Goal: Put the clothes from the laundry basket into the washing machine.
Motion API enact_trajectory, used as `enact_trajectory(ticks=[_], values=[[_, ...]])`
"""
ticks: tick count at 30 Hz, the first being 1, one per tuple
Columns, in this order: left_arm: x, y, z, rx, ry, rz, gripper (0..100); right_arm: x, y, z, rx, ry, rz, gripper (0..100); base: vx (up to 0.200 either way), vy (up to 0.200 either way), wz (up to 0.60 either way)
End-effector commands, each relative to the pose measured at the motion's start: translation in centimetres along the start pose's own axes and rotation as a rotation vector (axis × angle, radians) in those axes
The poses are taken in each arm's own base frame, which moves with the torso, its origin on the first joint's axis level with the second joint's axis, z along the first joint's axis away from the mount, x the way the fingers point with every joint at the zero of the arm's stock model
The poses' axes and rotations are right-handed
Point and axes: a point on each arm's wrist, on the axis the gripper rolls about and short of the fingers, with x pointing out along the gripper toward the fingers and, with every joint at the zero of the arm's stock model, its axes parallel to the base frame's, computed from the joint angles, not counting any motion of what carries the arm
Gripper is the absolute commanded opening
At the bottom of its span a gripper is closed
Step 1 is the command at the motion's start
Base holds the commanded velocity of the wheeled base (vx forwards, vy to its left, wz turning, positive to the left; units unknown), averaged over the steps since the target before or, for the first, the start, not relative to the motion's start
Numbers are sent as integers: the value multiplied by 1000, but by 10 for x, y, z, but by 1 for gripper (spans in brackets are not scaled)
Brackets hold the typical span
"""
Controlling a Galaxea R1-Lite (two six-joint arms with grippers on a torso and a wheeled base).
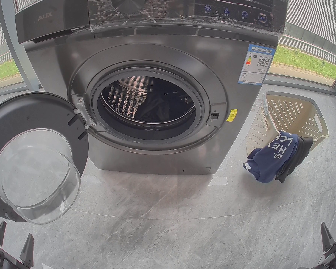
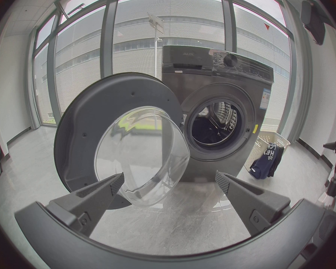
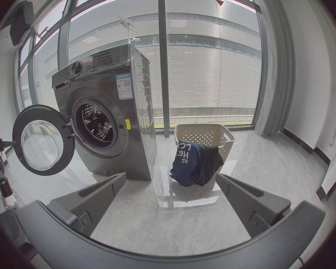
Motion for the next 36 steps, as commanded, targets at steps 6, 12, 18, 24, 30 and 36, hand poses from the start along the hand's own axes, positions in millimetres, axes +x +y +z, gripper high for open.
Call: enact_trajectory(ticks=[6, 12, 18, 24, 30, 36], values=[[-1, -1, -9, 25, 20, -43, 100, -2, 1, -7, -43, -4, 64, 100, 0, 0, 0], [-1, -1, -9, 23, 20, -42, 100, -2, 1, -7, -40, -3, 68, 100, 0, -167, 0], [-1, -1, -9, 14, 20, -42, 100, -2, 1, -7, -40, -3, 68, 100, 0, -200, 0], [-1, -1, -9, 11, 20, -40, 100, -2, 1, -7, -40, -3, 68, 100, 0, -200, 0], [-1, -1, -9, 5, 20, -36, 100, -2, 1, -8, -40, -2, 68, 100, 0, -200, 0], [-1, -1, -9, 2, 20, -36, 100, -2, 1, -8, -40, -2, 68, 100, 0, -133, 0]])
